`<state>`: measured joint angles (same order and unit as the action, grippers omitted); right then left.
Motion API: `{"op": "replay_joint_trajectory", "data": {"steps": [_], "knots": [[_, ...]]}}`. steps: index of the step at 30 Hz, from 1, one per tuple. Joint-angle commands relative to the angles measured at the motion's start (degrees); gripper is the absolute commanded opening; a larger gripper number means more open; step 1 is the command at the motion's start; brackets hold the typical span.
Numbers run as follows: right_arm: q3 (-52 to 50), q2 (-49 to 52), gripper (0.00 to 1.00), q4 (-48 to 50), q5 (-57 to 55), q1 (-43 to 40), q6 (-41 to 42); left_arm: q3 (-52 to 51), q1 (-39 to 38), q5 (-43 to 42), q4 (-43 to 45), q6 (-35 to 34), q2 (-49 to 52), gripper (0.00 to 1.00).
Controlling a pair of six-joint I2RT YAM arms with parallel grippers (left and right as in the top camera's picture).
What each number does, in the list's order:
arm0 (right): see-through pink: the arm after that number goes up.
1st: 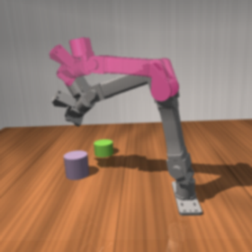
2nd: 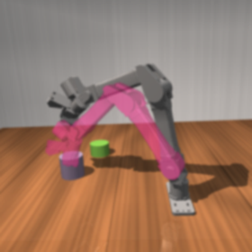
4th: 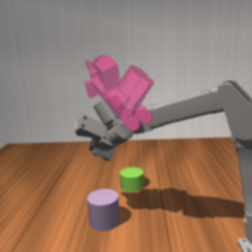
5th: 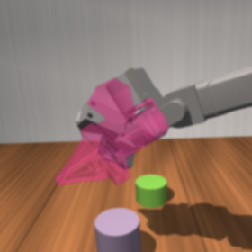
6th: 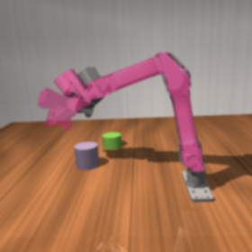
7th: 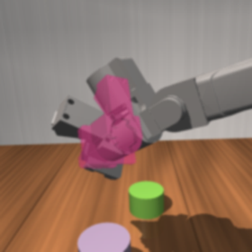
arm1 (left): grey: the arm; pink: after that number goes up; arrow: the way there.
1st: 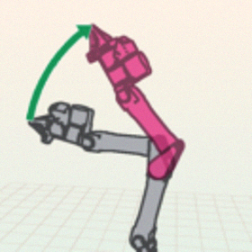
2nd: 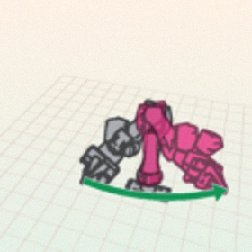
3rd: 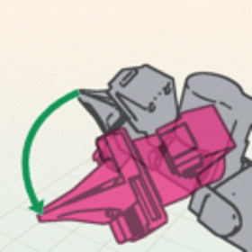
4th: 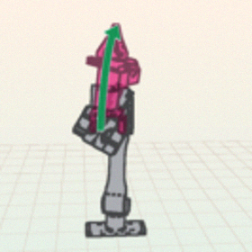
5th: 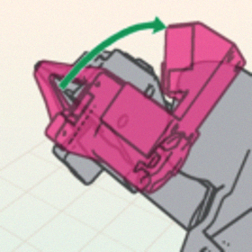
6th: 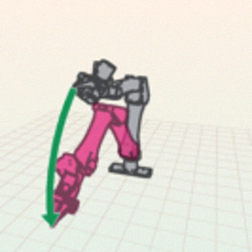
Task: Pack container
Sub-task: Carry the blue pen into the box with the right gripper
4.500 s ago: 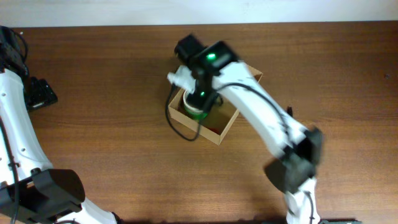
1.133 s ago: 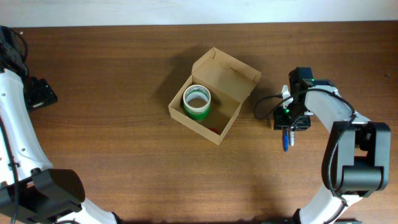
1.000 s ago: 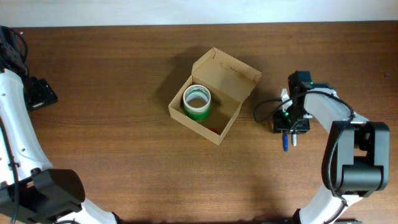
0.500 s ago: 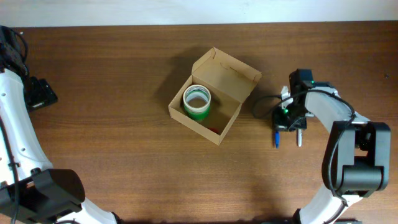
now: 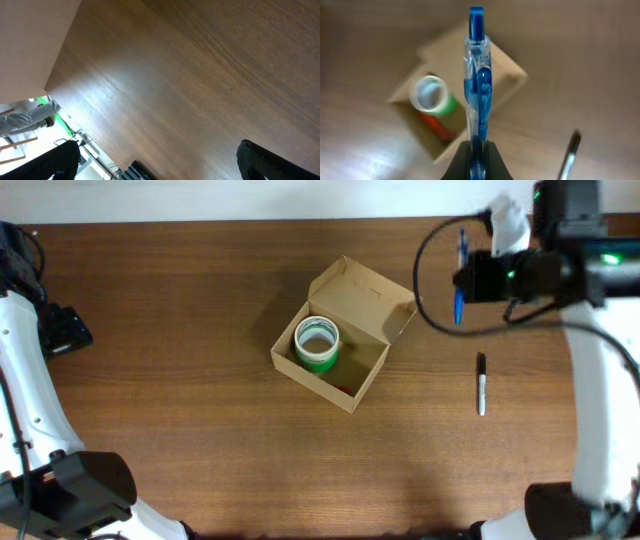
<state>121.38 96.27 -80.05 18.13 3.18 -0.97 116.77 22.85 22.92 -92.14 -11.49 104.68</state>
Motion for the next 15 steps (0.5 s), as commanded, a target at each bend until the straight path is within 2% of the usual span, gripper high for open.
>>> {"op": "replay_joint_trajectory", "data": {"steps": [1, 4, 7, 11, 15], "knots": [[10.01, -0.66, 0.04, -3.80, -5.09, 7.45, -4.92, -0.17, 0.20, -0.04, -0.02, 0.68, 0.63, 1.00], [11.98, -0.63, 0.04, -7.10, -13.14, 14.93, -7.02, -0.17, 0.20, -0.04, -0.04, 0.68, 0.63, 1.00], [10.64, 1.38, 0.04, -8.50, -15.41, 21.27, -7.04, -0.17, 0.20, -0.04, -0.04, 0.68, 0.63, 1.00], [9.01, 6.58, 0.04, -8.52, -19.23, 25.83, -7.26, -0.17, 0.20, -0.04, -0.02, 0.68, 0.63, 1.00], [8.90, 14.40, 0.04, -8.37, -20.17, 27.87, -11.82, -0.17, 0.20, -0.04, -0.02, 0.68, 0.63, 1.00]]}}
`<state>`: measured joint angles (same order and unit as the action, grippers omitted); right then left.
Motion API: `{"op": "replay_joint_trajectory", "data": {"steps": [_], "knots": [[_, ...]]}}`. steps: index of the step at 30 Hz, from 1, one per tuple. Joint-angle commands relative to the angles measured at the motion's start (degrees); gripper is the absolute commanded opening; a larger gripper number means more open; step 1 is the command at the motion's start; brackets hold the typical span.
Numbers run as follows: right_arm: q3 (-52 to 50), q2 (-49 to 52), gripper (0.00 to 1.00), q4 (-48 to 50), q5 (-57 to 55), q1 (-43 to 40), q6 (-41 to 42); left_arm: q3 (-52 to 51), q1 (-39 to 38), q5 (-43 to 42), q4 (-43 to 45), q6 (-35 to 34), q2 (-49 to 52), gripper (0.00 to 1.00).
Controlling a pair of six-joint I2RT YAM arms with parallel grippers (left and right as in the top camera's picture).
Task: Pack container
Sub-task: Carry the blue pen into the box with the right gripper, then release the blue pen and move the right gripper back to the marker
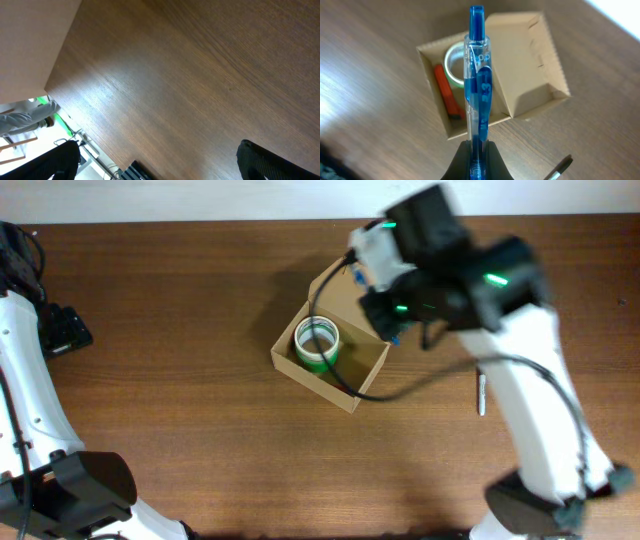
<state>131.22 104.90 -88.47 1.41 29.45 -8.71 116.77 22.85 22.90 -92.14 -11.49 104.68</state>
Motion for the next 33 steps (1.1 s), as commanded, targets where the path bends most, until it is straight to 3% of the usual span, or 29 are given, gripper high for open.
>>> {"op": "replay_joint_trajectory", "data": {"steps": [1, 13, 33], "knots": [[-0.94, 7.98, 0.04, 0.20, -3.41, 1.79, -4.81, -0.17, 0.20, -0.02, -0.04, 0.68, 0.63, 1.00], [-0.94, 25.03, 0.04, 3.26, 2.32, 2.91, -5.01, -0.17, 0.20, -0.02, -0.02, 0.68, 0.63, 1.00], [-8.37, 26.62, 0.04, 5.49, 4.20, 7.85, -3.91, -0.17, 0.20, -0.02, -0.02, 0.68, 0.63, 1.00]]}}
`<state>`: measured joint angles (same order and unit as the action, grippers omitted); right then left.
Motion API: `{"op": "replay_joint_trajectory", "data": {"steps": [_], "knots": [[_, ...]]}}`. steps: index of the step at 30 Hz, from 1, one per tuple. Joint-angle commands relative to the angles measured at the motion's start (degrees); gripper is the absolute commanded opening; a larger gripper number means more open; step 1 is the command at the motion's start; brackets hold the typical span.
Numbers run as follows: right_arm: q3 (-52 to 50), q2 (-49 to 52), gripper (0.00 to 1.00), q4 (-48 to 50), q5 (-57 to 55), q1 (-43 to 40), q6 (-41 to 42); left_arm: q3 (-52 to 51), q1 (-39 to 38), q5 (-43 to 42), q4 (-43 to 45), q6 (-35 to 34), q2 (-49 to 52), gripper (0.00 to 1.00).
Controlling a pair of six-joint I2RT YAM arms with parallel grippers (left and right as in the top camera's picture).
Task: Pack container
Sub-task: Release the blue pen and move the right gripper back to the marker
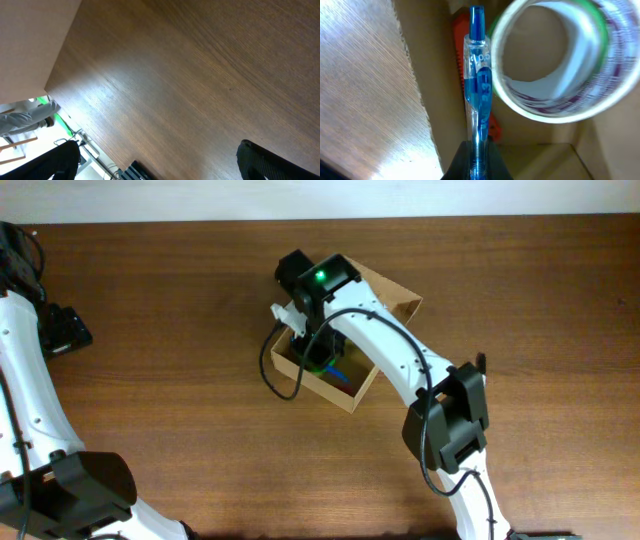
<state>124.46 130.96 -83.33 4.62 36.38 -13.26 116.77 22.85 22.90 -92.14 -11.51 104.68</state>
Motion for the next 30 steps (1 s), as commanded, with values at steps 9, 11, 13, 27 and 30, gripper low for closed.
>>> {"op": "replay_joint_trajectory", "data": {"steps": [9, 11, 13, 27, 30], "knots": [[-5.62, 0.57, 0.04, 3.32, 2.56, 2.84, 0.63, -0.17, 0.20, -0.02, -0.02, 0.70, 0.63, 1.00], [-6.32, 0.57, 0.04, 4.20, 2.69, 3.10, 0.63, -0.17, 0.20, -0.02, -0.04, 0.70, 0.63, 1.00], [-6.64, 0.57, 0.04, 4.74, 2.69, 3.10, 0.63, -0.17, 0.20, -0.02, -0.02, 0.70, 0.63, 1.00], [4.22, -3.65, 0.35, -0.31, -6.97, 1.68, 0.70, -0.17, 0.20, -0.02, -0.04, 0.70, 0.63, 1.00], [10.32, -9.29, 0.36, -4.33, -12.28, 1.66, 1.73, -0.17, 0.20, -0.02, -0.04, 0.70, 0.63, 1.00]]}}
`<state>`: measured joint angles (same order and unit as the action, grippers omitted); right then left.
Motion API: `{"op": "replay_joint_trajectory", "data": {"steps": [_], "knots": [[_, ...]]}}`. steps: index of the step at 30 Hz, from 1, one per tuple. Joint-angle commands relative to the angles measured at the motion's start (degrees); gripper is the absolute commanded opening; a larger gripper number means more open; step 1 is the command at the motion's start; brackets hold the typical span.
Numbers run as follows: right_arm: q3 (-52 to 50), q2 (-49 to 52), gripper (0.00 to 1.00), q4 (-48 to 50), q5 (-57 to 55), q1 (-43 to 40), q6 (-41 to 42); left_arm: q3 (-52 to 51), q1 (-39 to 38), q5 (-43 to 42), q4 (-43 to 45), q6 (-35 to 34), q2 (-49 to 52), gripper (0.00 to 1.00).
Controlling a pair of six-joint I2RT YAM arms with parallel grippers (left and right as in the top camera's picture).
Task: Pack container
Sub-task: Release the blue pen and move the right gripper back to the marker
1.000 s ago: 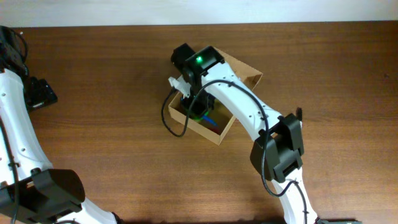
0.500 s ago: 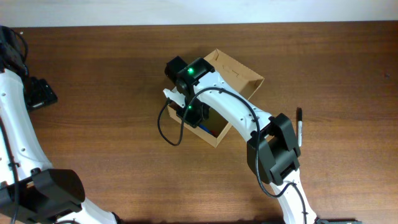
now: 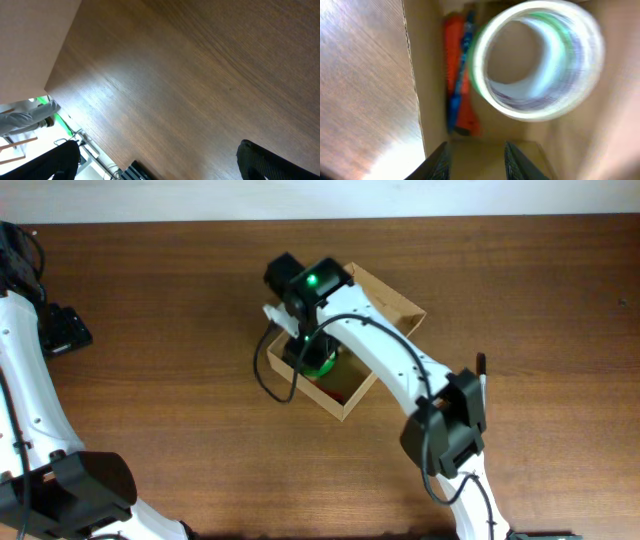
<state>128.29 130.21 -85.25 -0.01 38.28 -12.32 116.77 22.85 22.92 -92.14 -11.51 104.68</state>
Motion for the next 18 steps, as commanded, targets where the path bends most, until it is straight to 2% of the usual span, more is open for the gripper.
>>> {"op": "replay_joint_trajectory", "data": {"steps": [1, 5, 8, 10, 14, 18], "knots": [[7.10, -11.23, 0.36, -3.06, -9.38, -0.44, 1.07, -0.17, 0.20, -0.04, -0.04, 0.70, 0.63, 1.00], [6.67, -24.44, 0.36, -4.15, -15.78, -2.19, 3.58, -0.17, 0.20, -0.04, -0.04, 0.70, 0.63, 1.00], [3.91, -36.15, 0.37, -3.28, -18.34, -6.64, 4.48, -0.17, 0.20, -0.04, -0.02, 0.70, 0.63, 1.00], [0.57, -43.69, 0.40, -1.51, -18.51, -11.74, 4.50, -0.17, 0.20, -0.04, -0.02, 0.70, 0.63, 1.00], [-11.02, -56.89, 0.42, 4.72, -17.46, -27.45, 5.75, -0.17, 0.20, -0.04, -0.04, 0.70, 0.63, 1.00], [-24.87, -64.24, 0.43, 12.35, -12.57, -38.51, 5.05, -0.17, 0.20, -0.04, -0.04, 0.70, 0.63, 1.00]]}}
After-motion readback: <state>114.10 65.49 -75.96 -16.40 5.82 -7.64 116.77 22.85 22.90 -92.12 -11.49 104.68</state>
